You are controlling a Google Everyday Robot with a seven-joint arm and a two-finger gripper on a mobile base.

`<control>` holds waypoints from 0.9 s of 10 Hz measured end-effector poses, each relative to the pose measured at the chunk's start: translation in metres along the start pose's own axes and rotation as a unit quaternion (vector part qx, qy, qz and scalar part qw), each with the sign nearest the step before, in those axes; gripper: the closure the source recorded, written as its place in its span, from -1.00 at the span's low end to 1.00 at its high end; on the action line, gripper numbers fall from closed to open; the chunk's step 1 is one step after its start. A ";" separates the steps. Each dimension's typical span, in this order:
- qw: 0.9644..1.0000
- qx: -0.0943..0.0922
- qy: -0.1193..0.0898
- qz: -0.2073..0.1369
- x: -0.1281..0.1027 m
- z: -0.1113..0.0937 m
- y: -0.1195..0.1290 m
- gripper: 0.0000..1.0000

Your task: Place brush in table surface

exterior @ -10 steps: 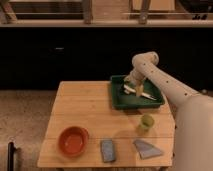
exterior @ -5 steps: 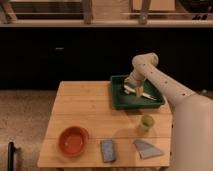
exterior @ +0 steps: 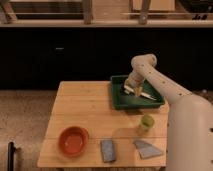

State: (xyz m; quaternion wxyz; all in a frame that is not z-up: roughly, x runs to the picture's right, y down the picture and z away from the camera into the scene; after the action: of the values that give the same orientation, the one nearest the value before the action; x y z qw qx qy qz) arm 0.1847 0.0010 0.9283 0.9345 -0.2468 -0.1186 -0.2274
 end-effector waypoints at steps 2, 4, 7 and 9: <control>1.000 -0.008 0.001 0.018 0.004 0.006 0.002 -0.60; 0.999 -0.016 0.002 0.049 0.012 0.014 0.004 -0.60; 0.992 -0.024 0.005 0.126 0.030 0.025 0.014 -0.60; 0.985 -0.021 0.007 0.174 0.041 0.027 0.018 -0.60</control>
State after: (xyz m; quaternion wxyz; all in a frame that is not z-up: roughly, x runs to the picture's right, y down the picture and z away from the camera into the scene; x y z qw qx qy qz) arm 0.2256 0.0137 0.9579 0.9551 -0.2820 -0.0630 -0.0656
